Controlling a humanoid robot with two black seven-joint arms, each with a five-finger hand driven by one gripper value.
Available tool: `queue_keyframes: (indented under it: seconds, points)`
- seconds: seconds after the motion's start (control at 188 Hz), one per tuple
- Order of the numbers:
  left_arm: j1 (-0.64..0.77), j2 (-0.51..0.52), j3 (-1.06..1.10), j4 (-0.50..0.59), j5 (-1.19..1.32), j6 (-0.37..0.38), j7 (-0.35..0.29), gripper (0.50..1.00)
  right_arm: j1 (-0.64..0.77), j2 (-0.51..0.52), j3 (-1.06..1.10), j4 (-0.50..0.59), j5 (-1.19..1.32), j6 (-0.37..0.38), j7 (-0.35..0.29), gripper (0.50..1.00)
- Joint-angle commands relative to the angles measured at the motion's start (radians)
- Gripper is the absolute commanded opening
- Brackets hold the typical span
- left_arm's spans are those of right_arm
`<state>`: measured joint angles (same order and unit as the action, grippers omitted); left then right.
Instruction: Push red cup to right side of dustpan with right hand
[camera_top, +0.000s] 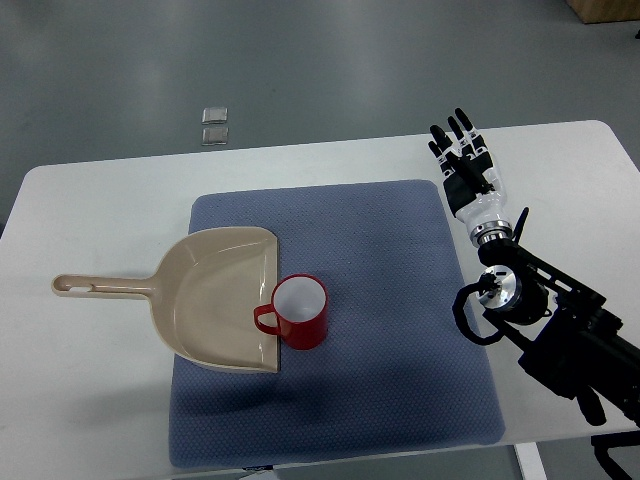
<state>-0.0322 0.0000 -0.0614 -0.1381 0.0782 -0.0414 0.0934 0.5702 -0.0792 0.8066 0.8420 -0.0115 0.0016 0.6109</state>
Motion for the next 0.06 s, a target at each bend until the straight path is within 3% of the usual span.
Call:
queue_keyframes:
  seconds: [0.0,0.053]
  points:
    - [0.000,0.000,0.000,0.000,0.000,0.000,0.000,1.000,-0.003,0.006,0.000,0.000,-0.002,0.000,0.000,0.928]
    - [0.000,0.000,0.000,0.000,0.000,0.000,0.000,1.000,-0.001,0.006,0.000,0.000,-0.002,0.000,0.000,0.928]
